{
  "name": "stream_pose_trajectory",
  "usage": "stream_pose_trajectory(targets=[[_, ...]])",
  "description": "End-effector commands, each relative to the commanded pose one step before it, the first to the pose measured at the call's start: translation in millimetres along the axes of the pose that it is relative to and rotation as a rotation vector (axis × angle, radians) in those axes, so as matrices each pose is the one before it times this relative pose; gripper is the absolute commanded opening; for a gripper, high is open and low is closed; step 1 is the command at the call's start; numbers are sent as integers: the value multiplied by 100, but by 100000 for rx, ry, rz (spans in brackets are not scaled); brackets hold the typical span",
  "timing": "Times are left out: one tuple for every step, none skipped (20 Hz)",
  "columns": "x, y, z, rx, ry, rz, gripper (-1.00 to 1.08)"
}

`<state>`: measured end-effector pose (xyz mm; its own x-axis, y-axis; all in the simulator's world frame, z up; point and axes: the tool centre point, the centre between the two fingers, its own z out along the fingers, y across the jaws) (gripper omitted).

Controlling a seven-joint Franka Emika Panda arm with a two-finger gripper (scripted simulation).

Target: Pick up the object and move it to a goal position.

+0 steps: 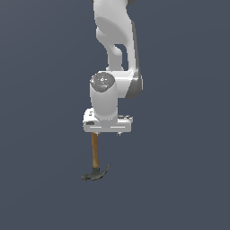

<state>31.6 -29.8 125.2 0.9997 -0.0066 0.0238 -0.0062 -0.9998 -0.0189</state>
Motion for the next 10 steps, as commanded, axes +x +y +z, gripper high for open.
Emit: stream_pose_trajectory(targets=[[424,1715,1674,-570,-704,-460,100],[131,595,594,-194,-239,-184,100],[110,546,553,-181,-226,-175,100],[90,504,505,-158,-202,-157,100],[75,449,467,-152,-197,-154,100],[59,408,415,-128,-168,-132,100],[48,357,371,-116,-155,-122,100],[38,311,321,-98,-132,-105,100],[31,256,280,-91,-124,-99,100],[20,222,217,-59,-81,-65,100]])
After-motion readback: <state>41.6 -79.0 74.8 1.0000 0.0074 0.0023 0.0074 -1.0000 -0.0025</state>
